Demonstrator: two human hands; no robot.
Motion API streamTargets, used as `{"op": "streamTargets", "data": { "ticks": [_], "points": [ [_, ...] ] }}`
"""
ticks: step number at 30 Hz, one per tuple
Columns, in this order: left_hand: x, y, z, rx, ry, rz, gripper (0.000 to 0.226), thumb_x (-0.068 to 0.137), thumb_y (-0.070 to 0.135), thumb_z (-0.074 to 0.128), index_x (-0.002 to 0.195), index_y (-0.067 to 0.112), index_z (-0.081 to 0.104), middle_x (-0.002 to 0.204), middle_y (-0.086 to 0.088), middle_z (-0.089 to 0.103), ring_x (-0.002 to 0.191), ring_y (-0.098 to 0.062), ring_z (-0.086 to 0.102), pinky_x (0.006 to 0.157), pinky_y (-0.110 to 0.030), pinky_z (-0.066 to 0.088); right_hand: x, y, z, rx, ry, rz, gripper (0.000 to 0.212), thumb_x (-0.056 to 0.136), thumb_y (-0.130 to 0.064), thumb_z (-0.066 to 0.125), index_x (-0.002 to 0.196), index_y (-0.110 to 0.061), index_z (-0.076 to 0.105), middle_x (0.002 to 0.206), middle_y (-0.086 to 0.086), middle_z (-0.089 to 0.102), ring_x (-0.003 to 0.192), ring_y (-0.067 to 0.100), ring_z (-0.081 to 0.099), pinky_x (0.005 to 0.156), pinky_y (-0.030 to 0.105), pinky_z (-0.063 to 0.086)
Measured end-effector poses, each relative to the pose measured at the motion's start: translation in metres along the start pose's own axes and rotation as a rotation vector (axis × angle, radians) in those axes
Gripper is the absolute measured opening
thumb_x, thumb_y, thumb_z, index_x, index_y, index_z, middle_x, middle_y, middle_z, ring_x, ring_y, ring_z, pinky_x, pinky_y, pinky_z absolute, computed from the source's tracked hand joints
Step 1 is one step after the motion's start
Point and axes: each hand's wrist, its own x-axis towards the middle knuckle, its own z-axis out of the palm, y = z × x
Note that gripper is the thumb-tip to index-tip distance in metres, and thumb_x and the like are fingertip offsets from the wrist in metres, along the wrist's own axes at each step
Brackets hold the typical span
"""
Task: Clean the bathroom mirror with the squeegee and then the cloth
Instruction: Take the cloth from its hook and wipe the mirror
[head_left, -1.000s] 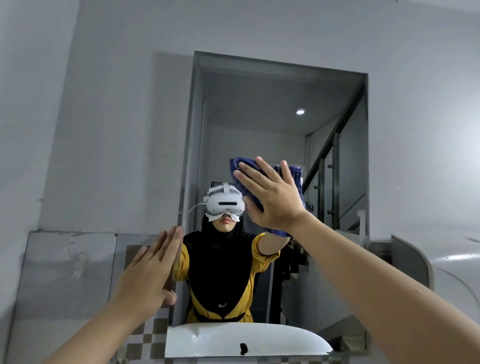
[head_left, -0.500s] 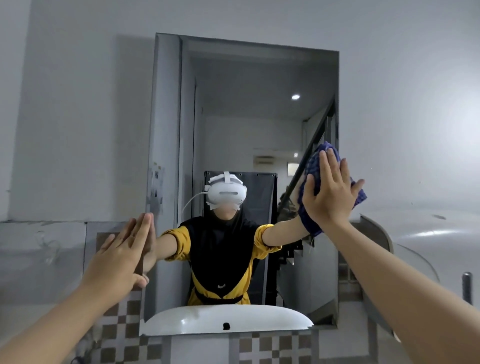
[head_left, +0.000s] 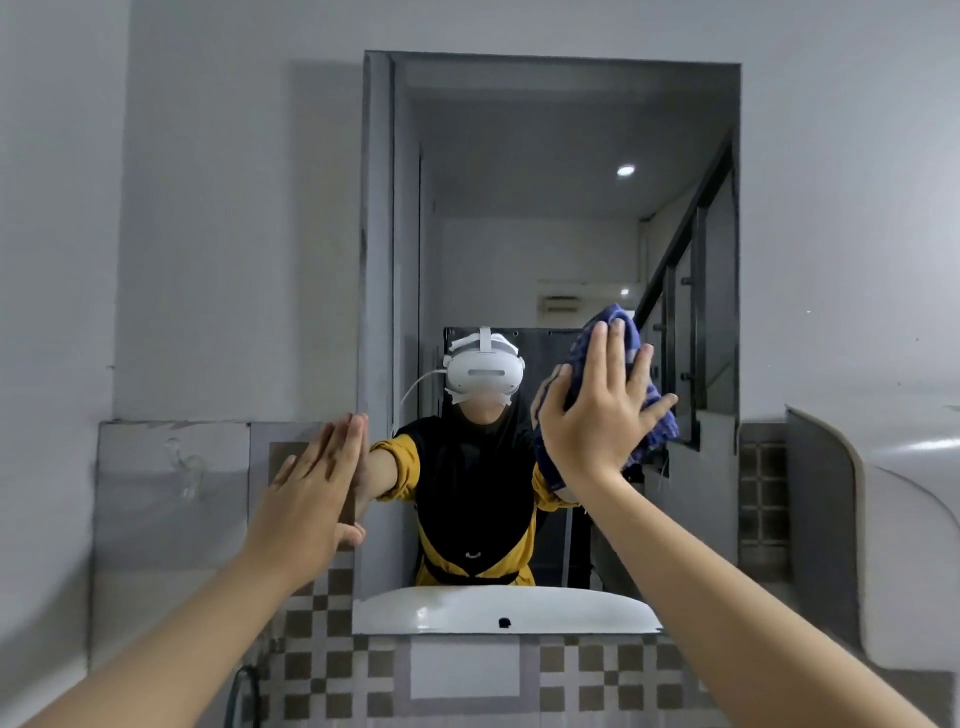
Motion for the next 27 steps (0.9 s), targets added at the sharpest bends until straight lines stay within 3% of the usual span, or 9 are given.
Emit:
{"op": "streamTargets", "data": {
  "ticks": [2,6,12,15,23,27],
  "points": [
    [-0.008,-0.003,0.006,-0.04,-0.015,0.006,0.116,0.075,0.029,0.073,0.142,0.021,-0.022,0.151,-0.003,-0.02,0.138,-0.02,-0.015,0.11,-0.04,0.006,-0.011,-0.019,0.006,-0.003,-0.019,-0.041,0.057,0.091,-0.031,0.051,0.145,-0.018,0.038,0.153,0.002,0.038,0.142,0.038,0.028,0.103,0.074,0.015],
    [-0.024,-0.017,0.019,-0.085,-0.042,0.057,0.101,0.078,0.037,0.067,0.146,0.03,-0.008,0.155,-0.003,-0.006,0.141,-0.025,-0.006,0.11,-0.046,0.015,-0.031,-0.061,0.018,-0.001,-0.04,-0.131,0.056,0.089,-0.029,0.054,0.143,-0.018,0.043,0.15,0.0,0.043,0.139,0.038,0.033,0.104,0.073,0.017],
    [-0.032,-0.026,0.033,-0.108,-0.033,0.085,0.114,0.069,0.047,0.075,0.146,0.031,-0.008,0.156,-0.004,-0.01,0.141,-0.026,-0.01,0.105,-0.046,0.014,-0.063,-0.114,0.034,0.009,-0.15,-0.422,0.053,0.09,-0.031,0.048,0.142,-0.02,0.045,0.149,0.0,0.044,0.14,0.036,0.032,0.105,0.072,0.017],
    [-0.036,-0.032,0.04,-0.172,-0.02,0.1,0.114,0.065,0.045,0.078,0.148,0.024,0.003,0.157,-0.005,-0.002,0.142,-0.027,0.0,0.103,-0.05,0.022,-0.075,-0.13,0.04,-0.027,-0.213,-0.578,0.054,0.09,-0.033,0.046,0.143,-0.021,0.043,0.15,-0.001,0.042,0.141,0.034,0.031,0.106,0.07,0.017],
    [-0.051,-0.045,0.059,-0.085,-0.001,0.156,0.115,0.06,0.061,0.068,0.148,0.018,0.008,0.157,-0.01,-0.001,0.142,-0.031,0.004,0.103,-0.054,0.025,-0.066,-0.101,0.038,-0.101,-0.326,-1.039,0.052,0.093,-0.036,0.044,0.143,-0.025,0.043,0.151,-0.003,0.041,0.142,0.032,0.029,0.108,0.066,0.021],
    [-0.053,-0.044,0.061,-0.07,-0.004,0.139,0.11,0.064,0.058,0.069,0.148,0.023,0.008,0.155,-0.015,0.004,0.141,-0.036,0.007,0.102,-0.06,0.03,-0.053,-0.066,0.027,-0.149,-0.346,-1.156,0.051,0.094,-0.037,0.042,0.145,-0.027,0.04,0.152,-0.003,0.039,0.143,0.031,0.028,0.109,0.065,0.021]
  ]
}}
